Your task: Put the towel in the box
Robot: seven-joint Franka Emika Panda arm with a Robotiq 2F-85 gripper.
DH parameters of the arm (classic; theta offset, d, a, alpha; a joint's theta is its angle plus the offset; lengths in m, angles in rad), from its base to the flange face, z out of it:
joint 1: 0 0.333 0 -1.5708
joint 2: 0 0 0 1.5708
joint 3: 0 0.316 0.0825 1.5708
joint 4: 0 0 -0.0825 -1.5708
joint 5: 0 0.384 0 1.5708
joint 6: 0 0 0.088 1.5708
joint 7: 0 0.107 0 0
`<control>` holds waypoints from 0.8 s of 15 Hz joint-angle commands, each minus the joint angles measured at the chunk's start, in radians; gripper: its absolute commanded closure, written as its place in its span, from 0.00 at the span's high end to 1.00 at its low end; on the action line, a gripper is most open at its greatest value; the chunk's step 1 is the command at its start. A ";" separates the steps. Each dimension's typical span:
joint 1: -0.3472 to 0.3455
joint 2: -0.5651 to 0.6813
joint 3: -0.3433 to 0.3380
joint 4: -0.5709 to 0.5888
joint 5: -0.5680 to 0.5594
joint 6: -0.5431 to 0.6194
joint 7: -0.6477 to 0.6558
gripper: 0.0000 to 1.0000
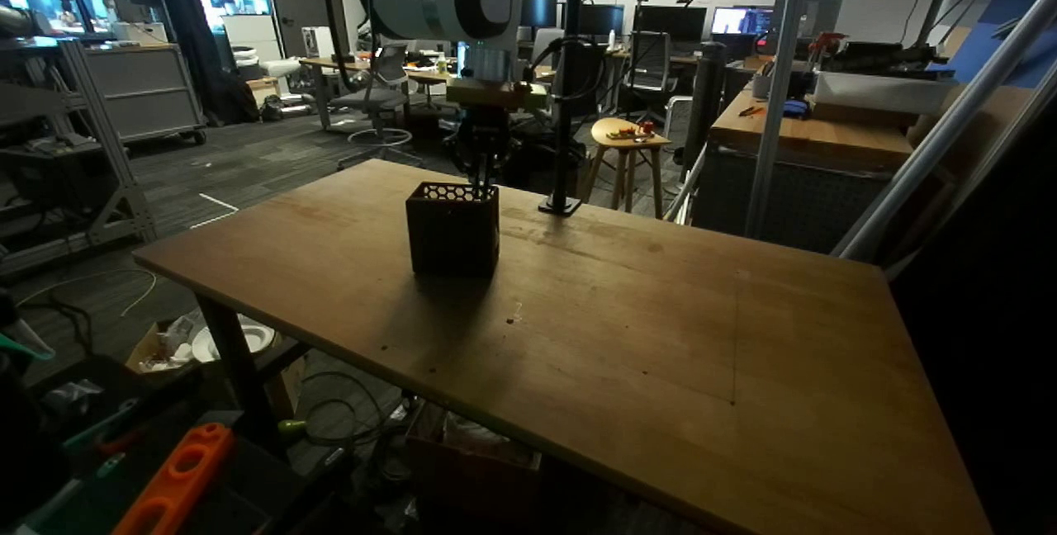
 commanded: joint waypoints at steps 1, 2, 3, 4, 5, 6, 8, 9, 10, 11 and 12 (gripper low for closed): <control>0.002 0.004 -0.009 0.046 -0.036 -0.018 -0.008 0.12; 0.002 0.004 -0.011 0.050 -0.042 -0.019 -0.009 0.12; 0.000 0.004 -0.013 0.053 -0.050 -0.018 -0.012 0.12; 0.000 0.006 -0.014 0.054 -0.056 -0.017 -0.013 0.12; -0.001 0.010 -0.015 0.056 -0.059 -0.017 -0.014 0.12; -0.003 0.012 -0.015 0.055 -0.060 -0.015 -0.015 0.12; -0.004 0.016 -0.015 0.056 -0.058 -0.013 -0.014 0.12; -0.005 0.019 -0.014 0.056 -0.054 -0.012 -0.015 0.12; -0.005 0.023 -0.013 0.057 -0.053 -0.011 -0.016 0.12; -0.005 0.027 -0.012 0.058 -0.052 -0.011 -0.017 0.13; -0.006 0.030 -0.011 0.057 -0.051 -0.010 -0.019 0.12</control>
